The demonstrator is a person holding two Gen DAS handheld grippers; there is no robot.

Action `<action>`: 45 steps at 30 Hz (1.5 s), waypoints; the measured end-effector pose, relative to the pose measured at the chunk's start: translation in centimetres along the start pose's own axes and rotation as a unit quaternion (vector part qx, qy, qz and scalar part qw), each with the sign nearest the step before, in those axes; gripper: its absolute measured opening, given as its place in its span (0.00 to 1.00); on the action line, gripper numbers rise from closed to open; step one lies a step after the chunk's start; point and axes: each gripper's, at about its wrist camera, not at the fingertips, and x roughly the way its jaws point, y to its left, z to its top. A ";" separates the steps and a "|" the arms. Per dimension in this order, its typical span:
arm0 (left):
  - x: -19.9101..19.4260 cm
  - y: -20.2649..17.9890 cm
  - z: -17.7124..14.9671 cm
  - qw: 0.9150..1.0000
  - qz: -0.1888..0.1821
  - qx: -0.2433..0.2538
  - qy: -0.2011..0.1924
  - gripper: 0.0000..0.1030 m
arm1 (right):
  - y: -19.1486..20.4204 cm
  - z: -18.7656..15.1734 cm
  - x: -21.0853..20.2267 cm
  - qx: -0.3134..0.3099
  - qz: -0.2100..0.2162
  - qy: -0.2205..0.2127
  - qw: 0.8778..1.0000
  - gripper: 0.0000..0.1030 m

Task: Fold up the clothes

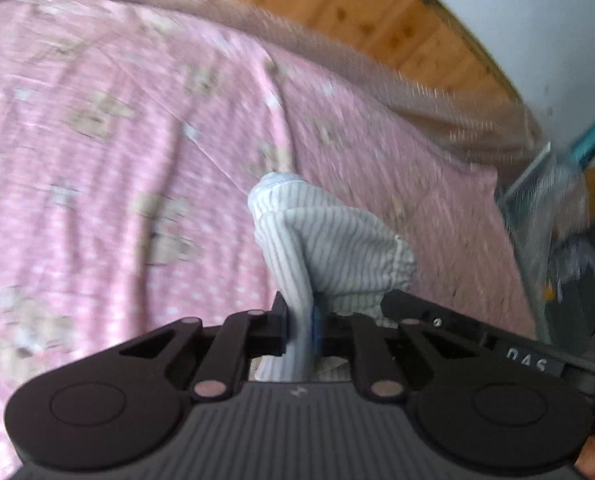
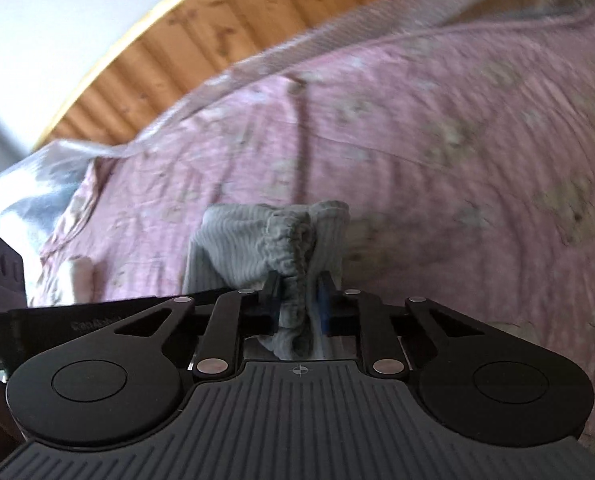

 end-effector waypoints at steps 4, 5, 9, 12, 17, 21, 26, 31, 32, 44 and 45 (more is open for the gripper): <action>-6.6 3.7 0.4 0.998 0.019 -0.027 -0.052 0.11 | 6.3 0.9 0.3 -0.049 0.034 0.003 0.998 0.15; -8.6 5.2 0.4 0.997 0.029 -0.035 -0.064 0.11 | 8.4 1.2 0.7 -0.062 0.047 0.004 0.997 0.15; -15.9 11.7 1.4 0.988 0.098 -0.058 -0.108 0.11 | 18.5 1.9 4.2 -0.107 0.113 0.017 0.988 0.15; -18.5 16.6 2.2 0.978 0.159 -0.073 -0.114 0.11 | 25.5 1.1 8.5 -0.142 0.150 0.036 0.978 0.15; -17.4 25.6 2.8 0.961 0.241 -0.113 -0.072 0.11 | 33.6 -2.2 16.8 -0.186 0.155 0.085 0.966 0.02; -16.1 28.9 2.0 0.965 0.225 -0.107 -0.078 0.24 | 35.9 -5.4 21.0 -0.222 0.113 0.096 0.964 0.02; -17.7 30.3 0.9 0.970 0.193 -0.122 -0.083 0.47 | 36.1 -5.7 20.8 -0.216 0.089 0.104 0.967 0.06; -23.9 27.6 -0.8 0.972 0.184 -0.112 -0.095 1.00 | 35.9 -3.4 14.4 -0.201 0.065 0.071 0.975 0.68; -25.2 27.1 -1.1 0.972 0.182 -0.110 -0.098 1.00 | 35.9 -3.2 12.6 -0.201 0.056 0.062 0.976 0.74; -31.1 15.0 -7.4 0.962 0.241 -0.066 -0.110 1.00 | 34.9 -9.1 0.8 -0.253 -0.007 0.065 0.965 0.86; -31.4 14.3 -7.8 0.960 0.249 -0.067 -0.110 1.00 | 34.6 -9.3 -0.2 -0.257 -0.006 0.060 0.965 0.87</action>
